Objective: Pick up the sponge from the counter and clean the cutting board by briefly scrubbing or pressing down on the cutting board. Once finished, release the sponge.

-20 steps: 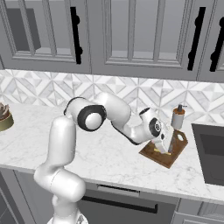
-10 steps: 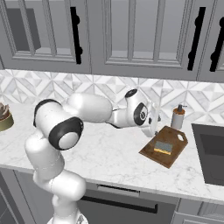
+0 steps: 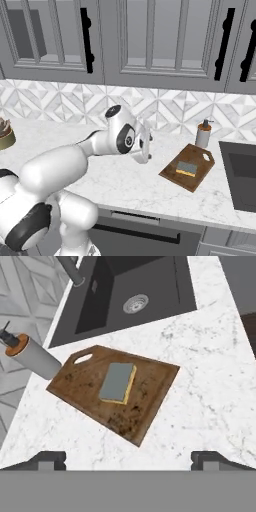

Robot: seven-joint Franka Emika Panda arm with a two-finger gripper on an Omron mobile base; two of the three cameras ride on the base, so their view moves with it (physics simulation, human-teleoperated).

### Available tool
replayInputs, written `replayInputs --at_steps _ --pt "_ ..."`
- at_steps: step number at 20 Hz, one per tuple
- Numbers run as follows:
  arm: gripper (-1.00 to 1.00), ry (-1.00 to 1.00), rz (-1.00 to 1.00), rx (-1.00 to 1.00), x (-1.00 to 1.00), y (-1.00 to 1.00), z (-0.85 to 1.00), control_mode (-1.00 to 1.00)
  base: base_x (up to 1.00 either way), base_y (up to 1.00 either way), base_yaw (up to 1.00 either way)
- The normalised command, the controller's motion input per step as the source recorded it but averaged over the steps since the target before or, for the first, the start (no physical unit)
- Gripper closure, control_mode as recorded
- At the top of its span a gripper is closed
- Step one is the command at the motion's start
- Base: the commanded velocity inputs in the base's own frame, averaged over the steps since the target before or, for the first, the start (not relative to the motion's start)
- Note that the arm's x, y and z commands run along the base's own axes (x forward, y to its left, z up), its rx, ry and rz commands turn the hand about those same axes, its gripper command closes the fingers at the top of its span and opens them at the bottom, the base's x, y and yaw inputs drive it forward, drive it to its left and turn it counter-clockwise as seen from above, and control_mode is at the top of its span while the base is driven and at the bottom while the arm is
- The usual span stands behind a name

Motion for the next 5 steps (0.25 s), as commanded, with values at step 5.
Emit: replayInputs --at_steps 5 --pt "-1.0 0.11 0.32 0.01 -1.0 0.93 0.32 -1.0 0.0 0.0 0.0"
